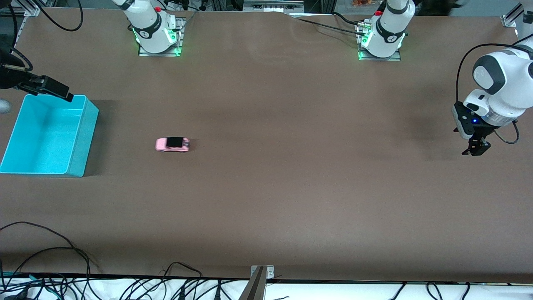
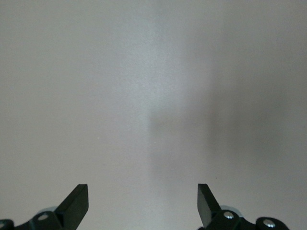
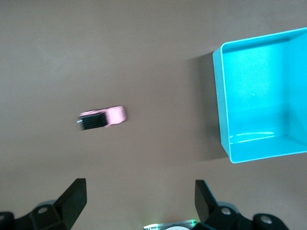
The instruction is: Wind and store pink jeep toy
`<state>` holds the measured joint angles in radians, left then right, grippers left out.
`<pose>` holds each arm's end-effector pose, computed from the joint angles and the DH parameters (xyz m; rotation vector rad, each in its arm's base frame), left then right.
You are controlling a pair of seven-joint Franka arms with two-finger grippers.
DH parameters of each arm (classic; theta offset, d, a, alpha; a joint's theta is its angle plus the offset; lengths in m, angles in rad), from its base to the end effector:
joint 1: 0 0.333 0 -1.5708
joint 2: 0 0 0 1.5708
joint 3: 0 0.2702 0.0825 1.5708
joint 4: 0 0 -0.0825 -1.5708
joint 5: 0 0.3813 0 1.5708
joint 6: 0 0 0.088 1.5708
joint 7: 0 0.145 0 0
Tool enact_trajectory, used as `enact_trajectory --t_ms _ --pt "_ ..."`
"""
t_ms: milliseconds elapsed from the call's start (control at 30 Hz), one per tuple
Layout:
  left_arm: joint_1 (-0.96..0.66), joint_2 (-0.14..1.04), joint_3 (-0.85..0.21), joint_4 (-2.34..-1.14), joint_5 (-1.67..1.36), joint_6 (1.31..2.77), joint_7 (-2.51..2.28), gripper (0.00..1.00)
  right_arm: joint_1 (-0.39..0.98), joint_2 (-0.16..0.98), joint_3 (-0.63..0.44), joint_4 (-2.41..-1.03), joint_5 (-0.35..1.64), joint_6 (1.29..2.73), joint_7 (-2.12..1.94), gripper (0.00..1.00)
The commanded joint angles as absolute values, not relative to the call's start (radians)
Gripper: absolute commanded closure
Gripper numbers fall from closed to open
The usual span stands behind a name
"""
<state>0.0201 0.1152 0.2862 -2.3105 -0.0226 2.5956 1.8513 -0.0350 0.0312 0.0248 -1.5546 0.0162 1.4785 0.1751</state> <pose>0.5115 0.1642 0.2329 -2.1462 2.0631 -0.0985 0.5453 -0.0032 0.5237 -3.1156 0.2885 0.1696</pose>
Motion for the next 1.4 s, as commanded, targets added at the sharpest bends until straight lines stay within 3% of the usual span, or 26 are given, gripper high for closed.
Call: enact_trajectory --t_ms 0,768,1001,1368 --pt "0.017 0.065 0.285 -2.327 -0.049 2.573 1.881 0.0 -0.023 0.034 0.043 -1.536 0.026 1.437 0.202 0.0" --pt "0.018 0.011 0.249 -2.272 -0.051 2.499 1.876 0.0 -0.014 0.109 0.038 -1.54 -0.031 1.46 0.268 0.0" --pt "0.029 0.011 0.247 -2.24 -0.051 2.45 1.799 0.0 -0.015 0.163 0.037 -1.543 -0.023 1.512 0.559 0.0" --pt "0.032 0.011 0.249 -2.085 -0.051 2.231 1.631 0.0 -0.026 0.264 0.028 -1.575 -0.029 1.588 0.834 0.0"
